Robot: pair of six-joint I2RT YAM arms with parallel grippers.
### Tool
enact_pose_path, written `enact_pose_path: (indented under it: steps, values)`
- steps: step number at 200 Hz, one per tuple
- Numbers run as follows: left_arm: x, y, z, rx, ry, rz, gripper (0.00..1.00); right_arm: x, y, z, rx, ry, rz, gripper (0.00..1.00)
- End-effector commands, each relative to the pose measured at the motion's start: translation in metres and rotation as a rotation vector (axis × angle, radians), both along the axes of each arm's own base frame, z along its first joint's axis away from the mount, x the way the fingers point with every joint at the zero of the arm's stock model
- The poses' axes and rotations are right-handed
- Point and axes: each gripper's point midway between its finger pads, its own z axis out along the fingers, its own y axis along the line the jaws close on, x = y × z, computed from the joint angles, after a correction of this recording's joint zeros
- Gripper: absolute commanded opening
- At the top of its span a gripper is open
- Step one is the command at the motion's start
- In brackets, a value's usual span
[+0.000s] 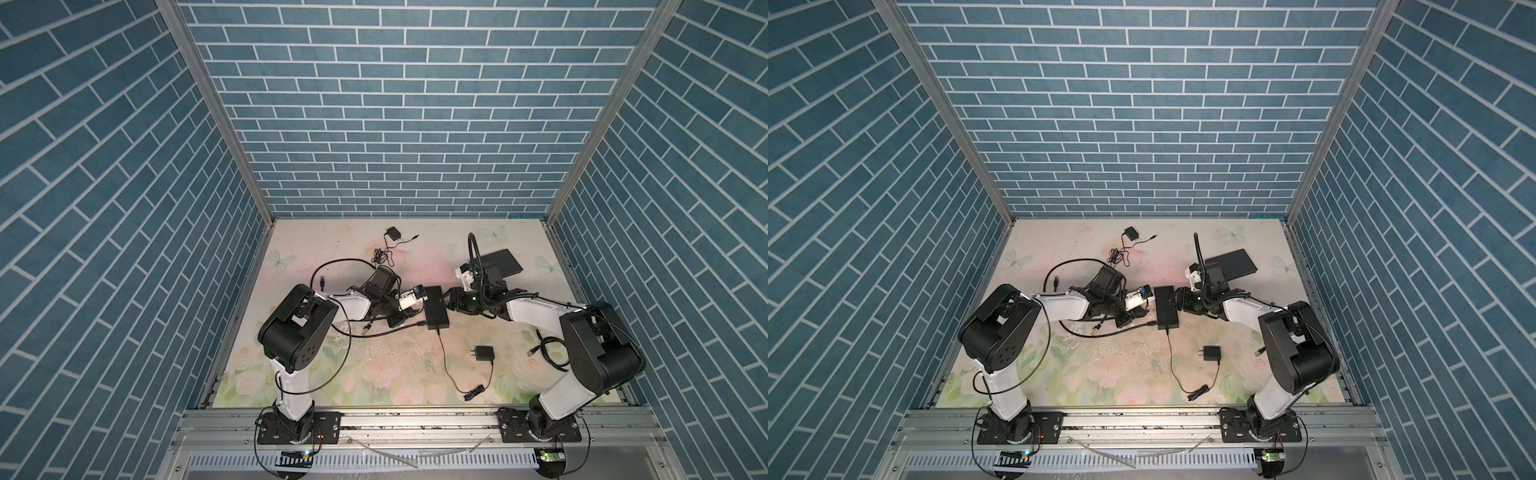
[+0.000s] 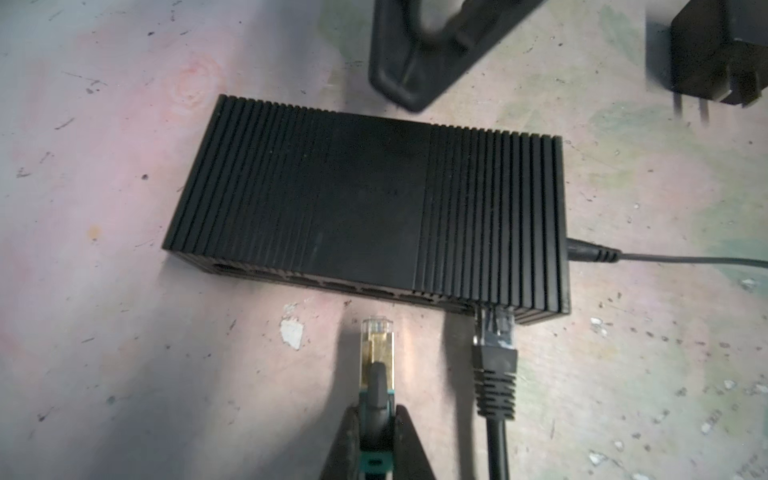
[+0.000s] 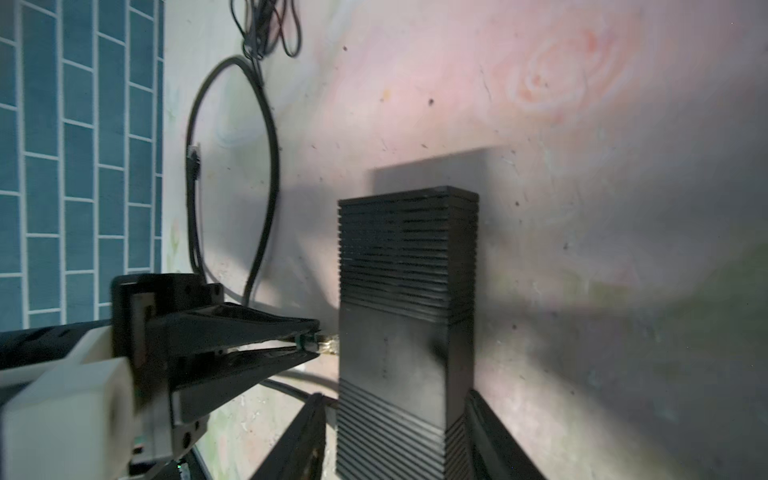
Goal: Insert the plug into the switch port
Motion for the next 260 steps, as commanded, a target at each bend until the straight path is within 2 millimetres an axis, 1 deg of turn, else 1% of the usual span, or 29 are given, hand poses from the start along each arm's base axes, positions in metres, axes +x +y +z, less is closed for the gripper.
enact_pose_path:
  steps: [1,35,78,90,125,151,173,189,210,228,241,260]
  values:
    - [0.000,-0.004,-0.002,0.001,-0.004,-0.021,0.06,0.012,0.002,0.001,-0.034,-0.037,0.035,0.55]
    - [0.000,-0.010,0.002,-0.027,-0.026,-0.027,0.06,0.019,0.007,-0.003,-0.042,-0.037,0.068,0.56]
    - [-0.004,-0.021,0.015,-0.085,-0.042,-0.043,0.06,0.018,0.015,-0.011,-0.029,-0.001,0.102,0.54]
    - [-0.003,-0.023,0.017,-0.091,-0.049,-0.039,0.06,0.015,0.017,-0.013,-0.022,0.009,0.113,0.53]
    - [-0.005,-0.026,0.015,-0.096,-0.039,-0.035,0.06,0.002,0.019,-0.020,-0.018,0.057,0.141,0.50]
    - [-0.009,-0.028,0.008,-0.084,-0.034,-0.018,0.06,-0.009,0.018,-0.024,-0.006,0.088,0.145,0.49]
    - [-0.007,-0.025,-0.001,-0.059,-0.029,0.024,0.07,-0.015,0.015,-0.026,-0.010,0.098,0.141,0.49]
    - [-0.007,-0.024,-0.004,-0.070,-0.031,0.046,0.06,-0.018,0.015,-0.026,-0.007,0.106,0.139,0.48]
    - [-0.003,-0.026,0.002,-0.120,-0.049,0.079,0.06,-0.021,0.014,-0.026,-0.008,0.111,0.134,0.48]
    - [0.001,-0.029,0.012,-0.184,-0.074,0.110,0.06,-0.025,0.015,-0.026,-0.001,0.116,0.141,0.48]
    - [-0.001,-0.031,0.018,-0.218,-0.078,0.104,0.06,-0.028,0.018,-0.025,0.010,0.116,0.154,0.48]
    - [-0.005,-0.035,0.018,-0.216,-0.077,0.077,0.06,-0.034,0.025,-0.025,0.022,0.114,0.196,0.48]
